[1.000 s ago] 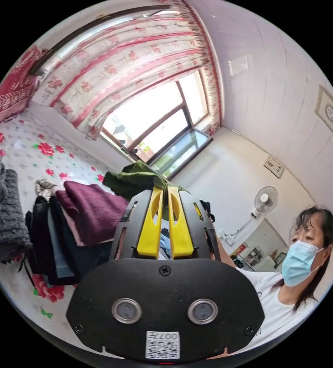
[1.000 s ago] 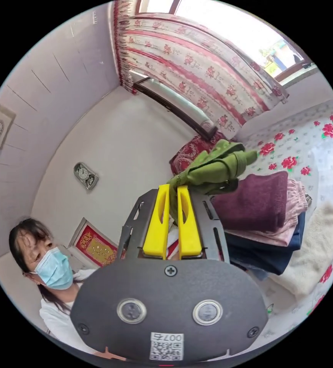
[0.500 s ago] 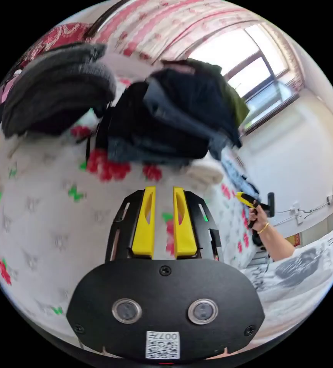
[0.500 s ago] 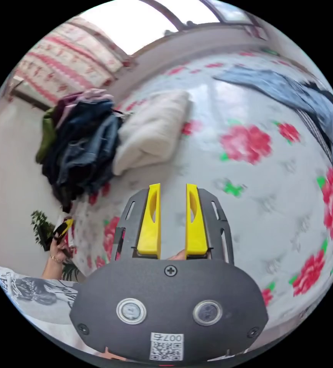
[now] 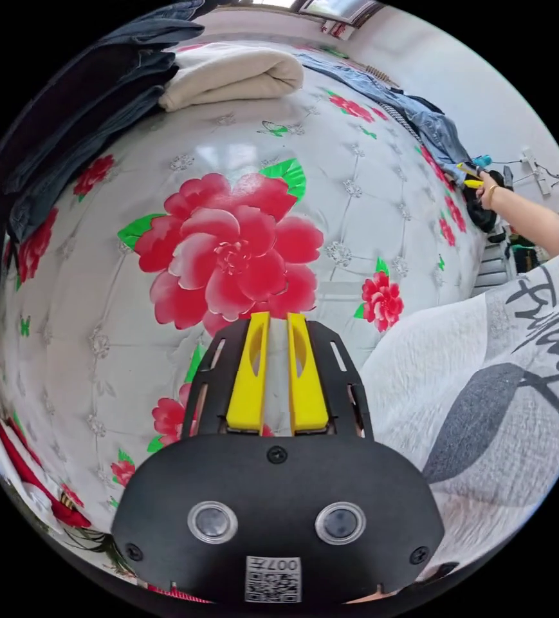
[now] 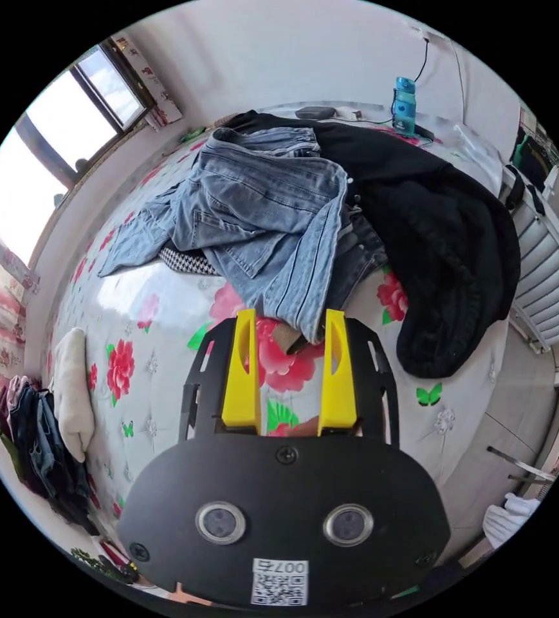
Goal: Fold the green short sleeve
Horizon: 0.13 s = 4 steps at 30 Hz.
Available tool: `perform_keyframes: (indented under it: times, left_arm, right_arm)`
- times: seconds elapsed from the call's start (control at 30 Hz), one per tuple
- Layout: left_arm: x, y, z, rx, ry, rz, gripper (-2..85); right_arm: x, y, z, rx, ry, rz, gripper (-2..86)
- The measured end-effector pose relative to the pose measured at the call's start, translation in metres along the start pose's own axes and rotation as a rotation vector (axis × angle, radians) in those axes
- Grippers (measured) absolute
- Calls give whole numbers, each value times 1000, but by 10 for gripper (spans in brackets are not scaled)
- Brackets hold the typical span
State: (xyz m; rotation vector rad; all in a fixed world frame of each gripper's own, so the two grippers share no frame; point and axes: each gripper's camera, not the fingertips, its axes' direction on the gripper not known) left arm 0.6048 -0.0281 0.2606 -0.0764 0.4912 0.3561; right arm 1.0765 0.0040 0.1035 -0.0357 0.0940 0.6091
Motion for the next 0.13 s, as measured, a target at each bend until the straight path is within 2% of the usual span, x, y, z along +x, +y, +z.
perform_keyframes:
  times: [0.1, 0.13]
  left_arm:
    - [-3, -2, 6, 23, 38, -35, 47]
    - [-5, -5, 8, 21, 57, -73, 46]
  right_arm:
    - [5, -15, 24, -85, -32, 10, 79]
    - [10, -15, 42, -159, -104, 32, 68]
